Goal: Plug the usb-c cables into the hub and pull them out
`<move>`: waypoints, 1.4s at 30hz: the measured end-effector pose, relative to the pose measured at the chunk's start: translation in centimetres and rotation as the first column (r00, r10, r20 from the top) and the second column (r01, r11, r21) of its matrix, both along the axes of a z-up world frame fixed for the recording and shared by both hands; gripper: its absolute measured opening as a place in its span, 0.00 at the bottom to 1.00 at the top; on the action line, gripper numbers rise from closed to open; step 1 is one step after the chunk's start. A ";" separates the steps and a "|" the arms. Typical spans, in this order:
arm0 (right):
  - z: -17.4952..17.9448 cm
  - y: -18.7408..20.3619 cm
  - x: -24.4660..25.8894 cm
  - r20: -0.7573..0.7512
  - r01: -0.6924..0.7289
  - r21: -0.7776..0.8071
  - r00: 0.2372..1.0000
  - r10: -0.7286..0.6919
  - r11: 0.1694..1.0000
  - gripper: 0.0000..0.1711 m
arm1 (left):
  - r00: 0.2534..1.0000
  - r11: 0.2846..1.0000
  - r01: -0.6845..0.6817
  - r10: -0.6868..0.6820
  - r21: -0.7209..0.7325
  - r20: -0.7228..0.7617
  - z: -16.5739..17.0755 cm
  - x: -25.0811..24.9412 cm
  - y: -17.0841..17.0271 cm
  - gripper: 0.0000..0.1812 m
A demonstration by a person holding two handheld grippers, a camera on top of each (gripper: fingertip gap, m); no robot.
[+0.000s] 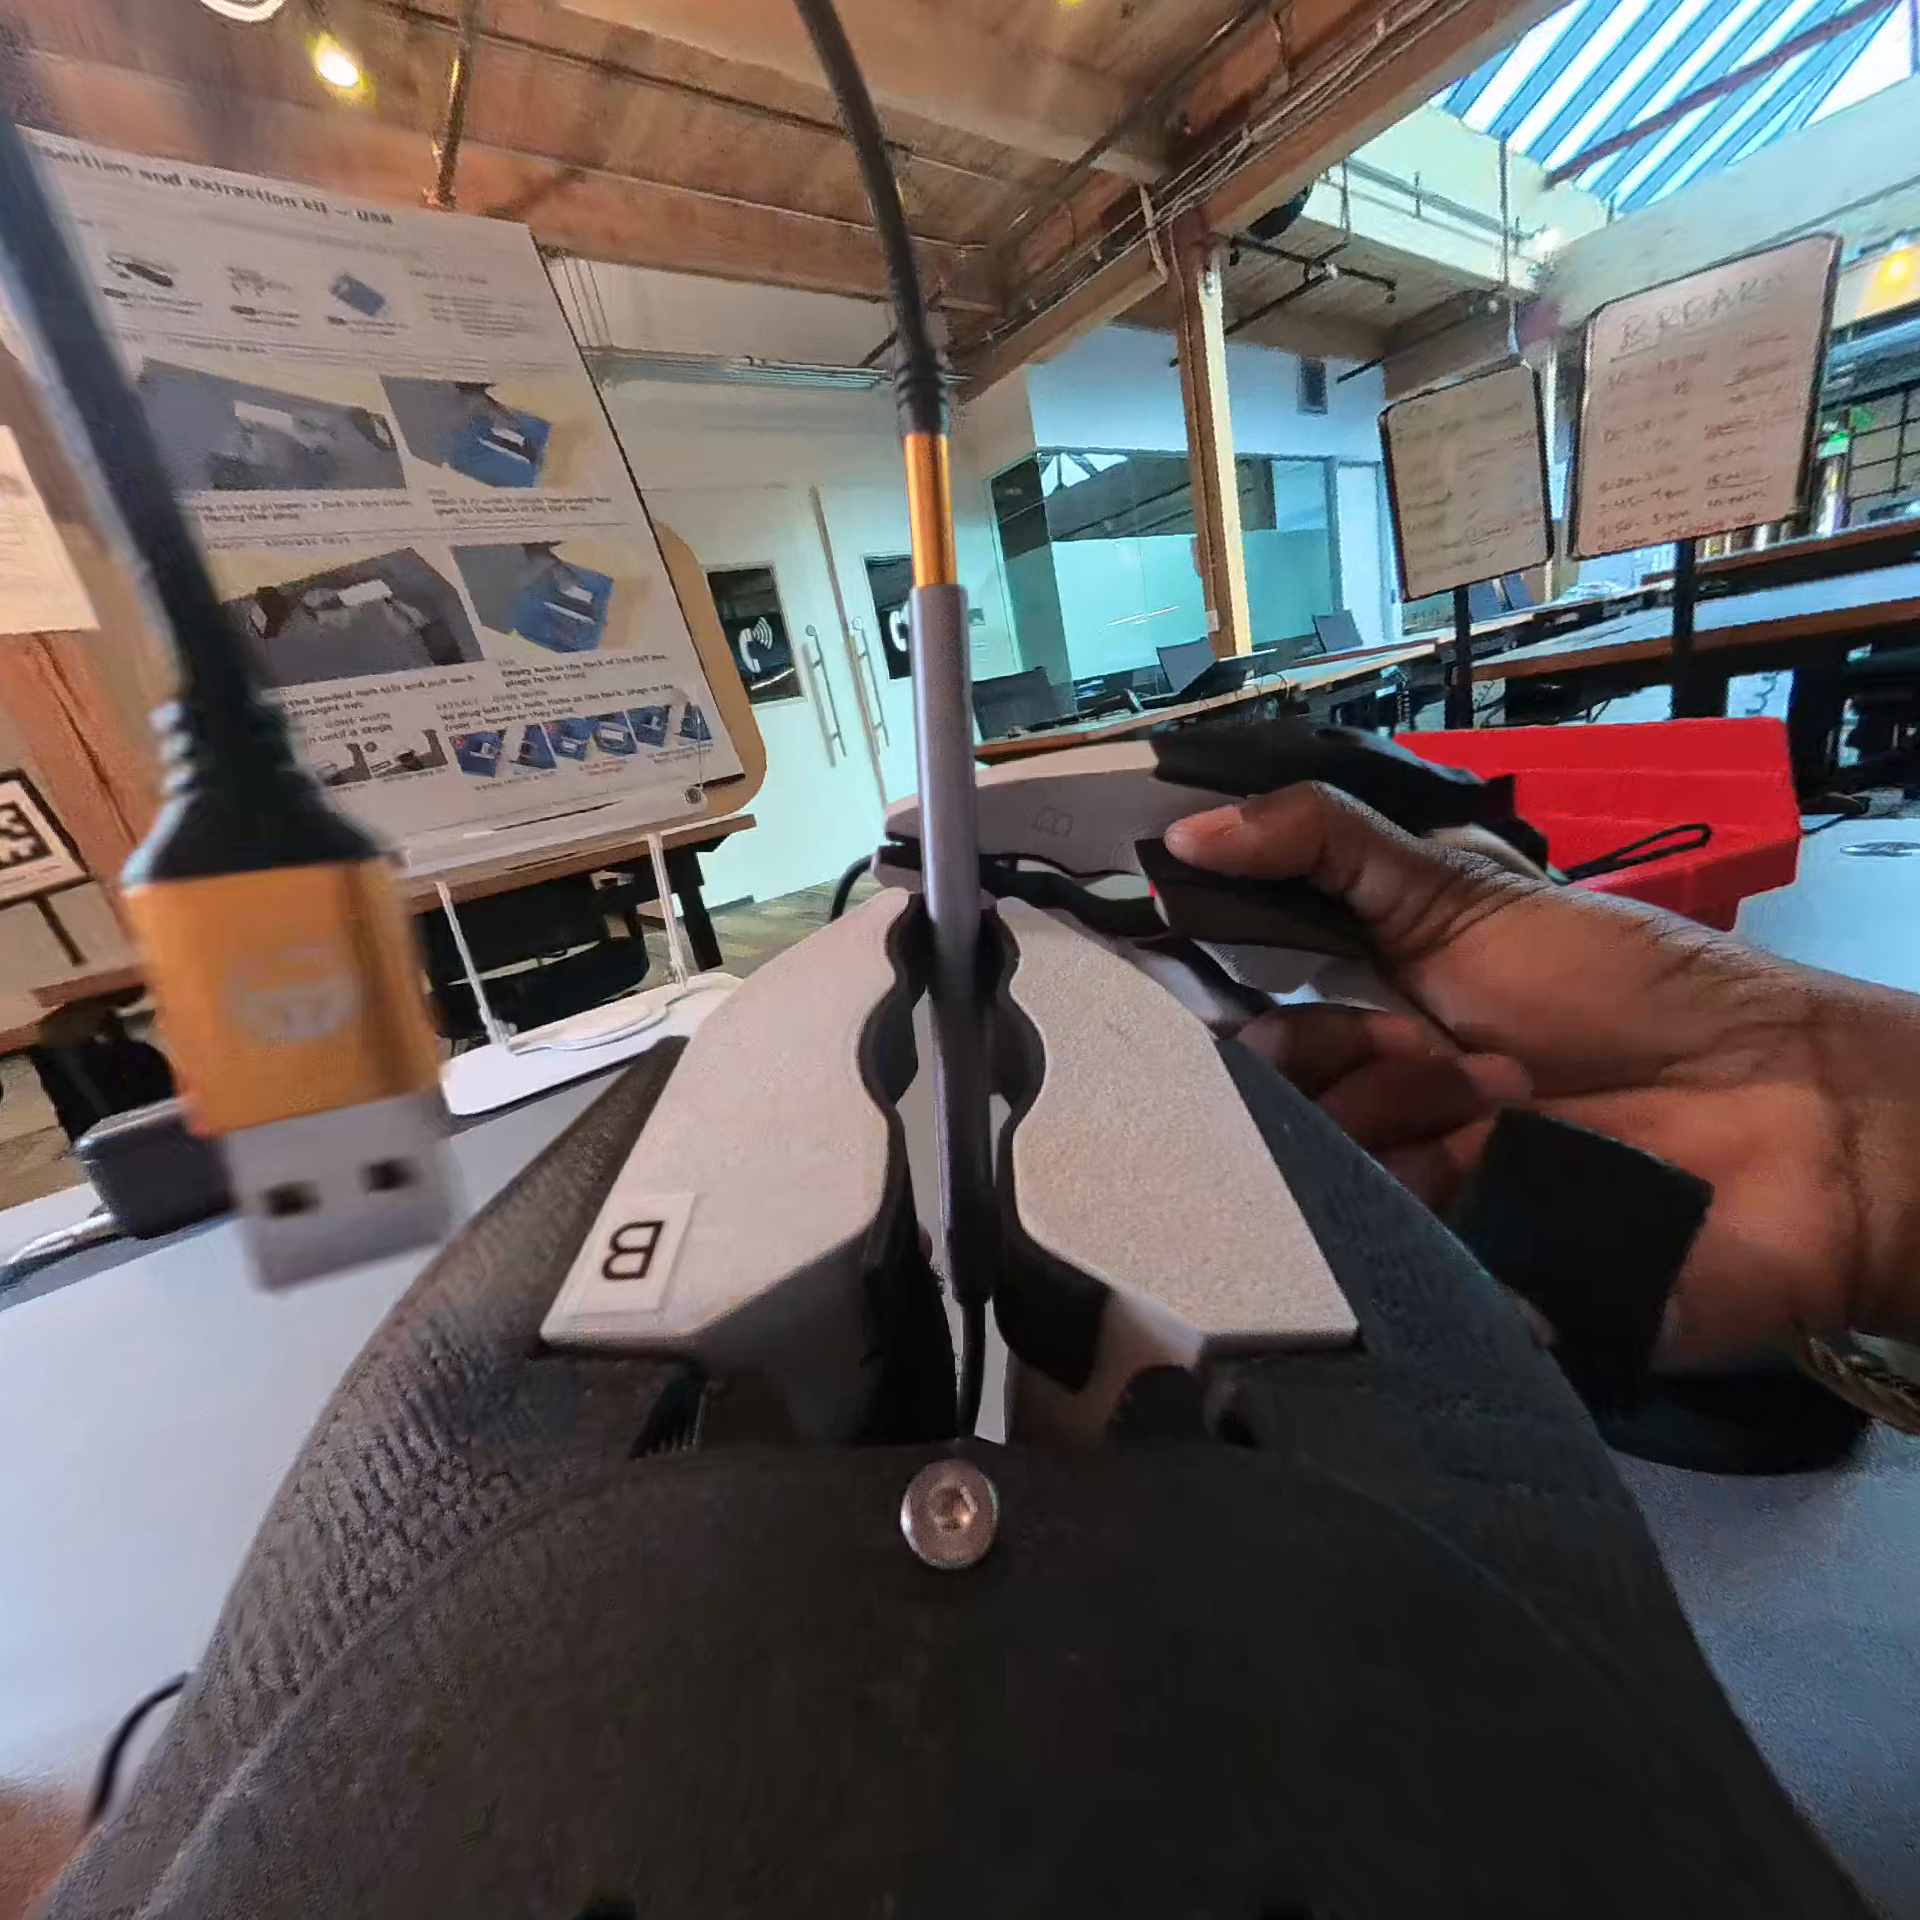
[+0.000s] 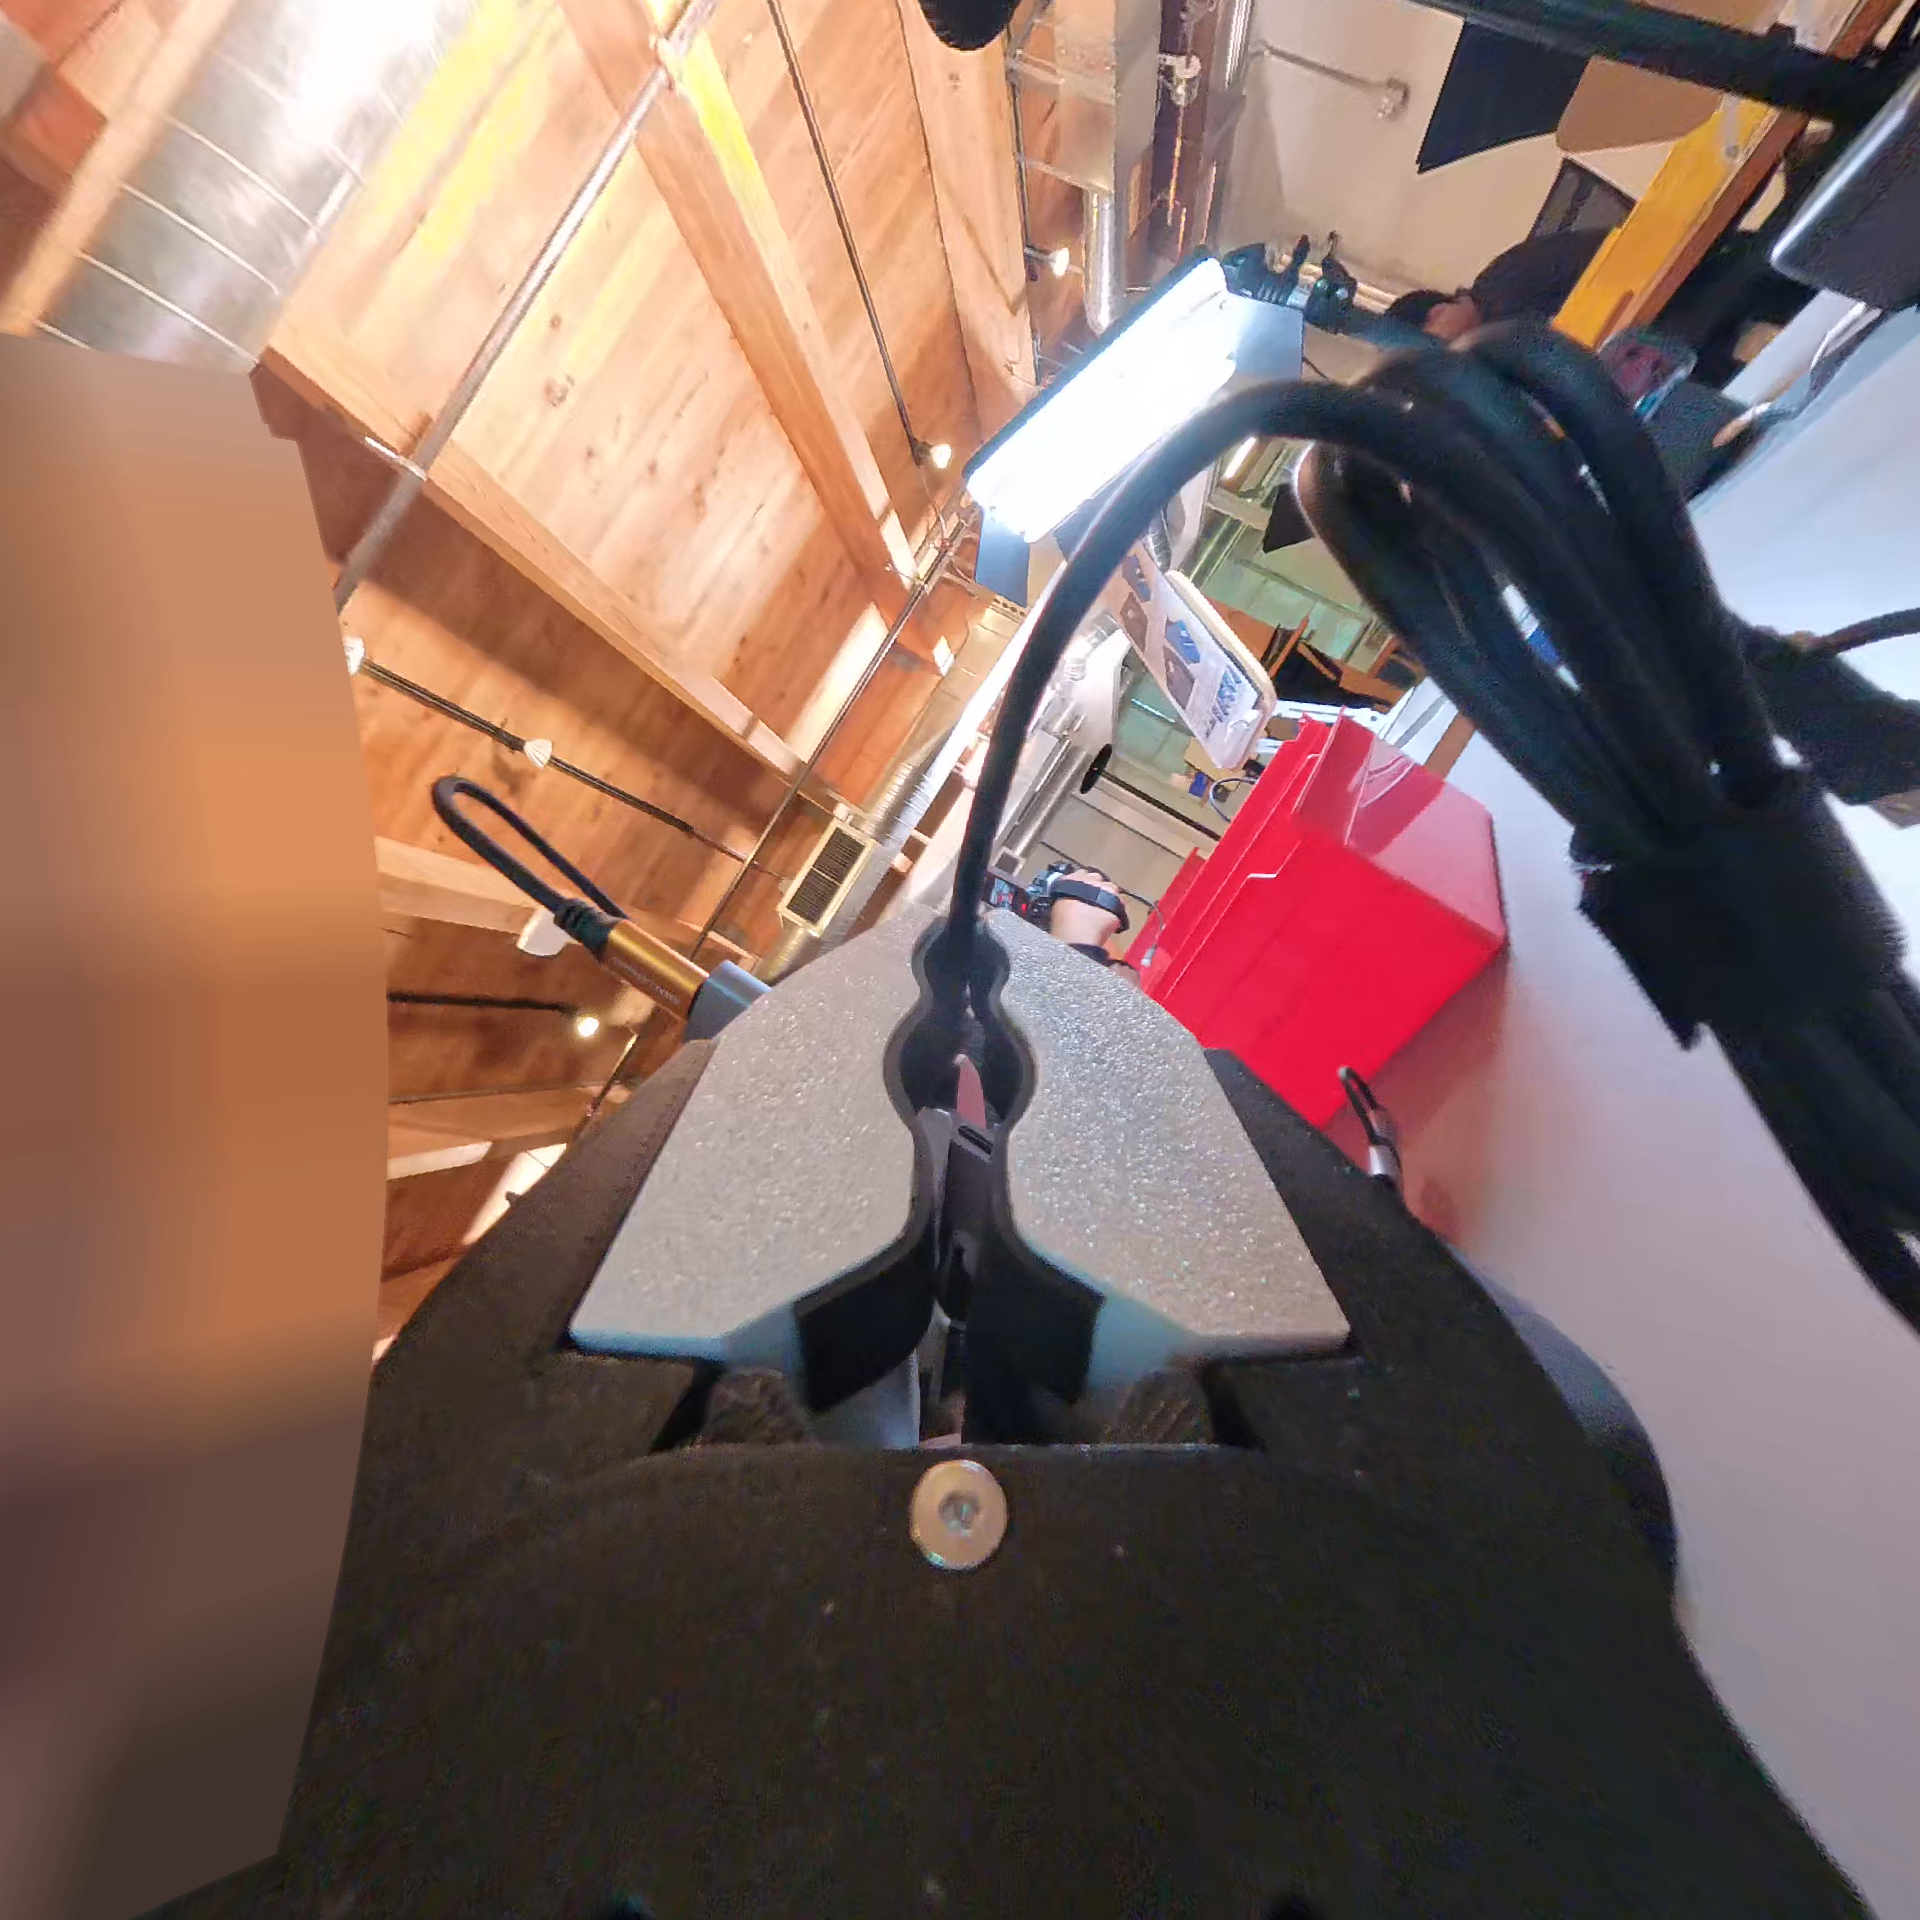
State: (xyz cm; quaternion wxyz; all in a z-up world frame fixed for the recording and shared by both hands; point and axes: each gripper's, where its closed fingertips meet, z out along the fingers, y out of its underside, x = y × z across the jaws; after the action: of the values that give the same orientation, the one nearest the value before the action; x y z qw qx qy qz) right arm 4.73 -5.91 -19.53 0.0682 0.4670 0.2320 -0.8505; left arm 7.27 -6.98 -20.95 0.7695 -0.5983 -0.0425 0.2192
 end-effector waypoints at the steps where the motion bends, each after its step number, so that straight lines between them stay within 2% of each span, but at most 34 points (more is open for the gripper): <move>1: 0.0 -0.1 0.0 0.002 -0.005 -0.005 1.000 0.005 1.000 0.01 | 1.000 1.000 0.005 -0.005 0.008 0.006 0.1 0.0 -0.1 0.05; 3: 0.2 -0.3 -0.1 -0.006 -0.005 0.027 1.000 0.006 1.000 0.01 | 0.999 0.999 0.026 -0.027 0.034 0.037 0.2 -0.1 -0.3 0.05; 5: 0.2 -0.8 -0.2 -0.039 -0.032 0.130 0.999 0.038 0.991 0.02 | 0.978 0.988 0.123 -0.136 0.089 0.158 0.2 -0.4 -0.5 0.05; 7: 0.1 -1.3 0.6 -0.041 -0.186 0.183 0.980 0.197 0.965 0.03 | 0.905 0.946 0.256 -0.307 0.199 0.296 0.5 -0.7 -1.1 0.05; 8: 0.0 -1.3 1.1 -0.050 -0.226 0.210 0.969 0.241 0.951 0.07 | 0.856 0.919 0.306 -0.380 0.249 0.350 0.6 -0.8 -1.3 0.05; 11: -0.7 -0.8 2.9 -0.121 -0.141 0.432 0.970 0.213 0.891 0.09 | 0.774 0.876 0.358 -0.471 0.323 0.422 0.6 -1.3 -1.5 0.05; 13: -0.6 -0.4 4.4 -0.229 0.003 0.616 0.957 0.175 0.788 0.11 | 0.763 0.876 0.361 -0.475 0.321 0.439 0.4 -1.4 -1.3 0.05; 14: -0.3 0.0 4.8 -0.322 0.154 0.699 0.940 0.115 0.698 0.13 | 0.755 0.878 0.368 -0.475 0.308 0.453 0.2 -1.4 -1.1 0.05; 15: 0.2 0.6 4.9 -0.434 0.338 0.758 0.900 0.045 0.558 0.16 | 0.745 0.880 0.376 -0.473 0.289 0.471 -0.1 -1.4 -0.8 0.05; 16: 0.7 1.1 4.9 -0.550 0.510 0.778 0.835 0.007 0.367 0.18 | 0.732 0.881 0.389 -0.473 0.269 0.491 -0.4 -1.3 -0.5 0.05; 17: 0.7 1.2 4.9 -0.634 0.624 0.766 0.773 0.023 0.153 0.16 | 0.716 0.880 0.403 -0.473 0.249 0.513 -0.7 -1.3 -0.1 0.05; 18: 0.0 1.1 4.7 -0.660 0.665 0.745 0.746 0.084 -0.050 0.14 | 0.703 0.882 0.410 -0.469 0.233 0.535 -1.0 -1.3 0.1 0.05; 19: -1.1 1.0 4.1 -0.638 0.653 0.729 0.757 0.141 -0.206 0.14 | 0.690 0.881 0.418 -0.466 0.221 0.554 -1.2 -1.3 0.4 0.05; 20: -2.3 0.9 3.5 -0.596 0.622 0.721 0.782 0.183 -0.306 0.16 | 0.675 0.876 0.435 -0.471 0.209 0.568 -1.5 -1.2 0.6 0.05; 21: -3.3 1.0 3.0 -0.560 0.594 0.715 0.802 0.207 -0.368 0.18 | 0.662 0.872 0.450 -0.472 0.195 0.583 -1.7 -1.1 0.8 0.05; 22: -3.7 1.2 2.5 -0.546 0.584 0.703 0.809 0.218 -0.406 0.20 | 0.657 0.872 0.455 -0.464 0.178 0.594 -1.9 -1.1 1.0 0.05; 24: -3.4 0.9 2.1 -0.555 0.606 0.670 0.793 0.253 -0.429 0.20 | 0.658 0.871 0.473 -0.451 0.135 0.603 -2.4 -0.7 1.5 0.05; 27: -3.8 0.4 1.4 -0.515 0.597 0.627 0.800 0.308 -0.500 0.16 | 0.670 0.866 0.495 -0.432 0.071 0.604 -3.0 -0.2 2.1 0.05; 29: -4.4 0.3 0.9 -0.482 0.579 0.604 0.813 0.327 -0.548 0.09 | 0.661 0.874 0.479 -0.418 0.078 0.623 -3.1 -0.6 2.1 0.05; 31: -4.2 0.1 0.7 -0.504 0.584 0.617 0.808 0.305 -0.528 0.07 | 0.636 0.864 0.486 -0.451 0.129 0.626 -2.7 -0.8 1.8 0.05; 33: -4.1 -0.1 0.6 -0.515 0.575 0.634 0.813 0.273 -0.517 0.07 | 0.642 0.869 0.476 -0.450 0.137 0.621 -2.6 -0.9 1.6 0.05; 39: -4.9 0.6 0.8 -0.447 0.511 0.635 0.854 0.264 -0.579 0.08 | 0.610 0.838 0.535 -0.469 0.104 0.639 -3.1 -0.2 1.9 0.05; 42: -4.8 0.7 1.3 -0.449 0.525 0.638 0.848 0.281 -0.563 0.07 | 0.593 0.818 0.566 -0.492 0.105 0.637 -3.0 0.3 2.0 0.05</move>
State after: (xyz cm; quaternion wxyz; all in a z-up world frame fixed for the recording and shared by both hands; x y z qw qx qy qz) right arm 5.99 -5.22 -24.29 -0.5605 0.0871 0.7809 -0.2618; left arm 7.53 -4.98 -23.96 0.7038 -0.6617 -0.1096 -0.2341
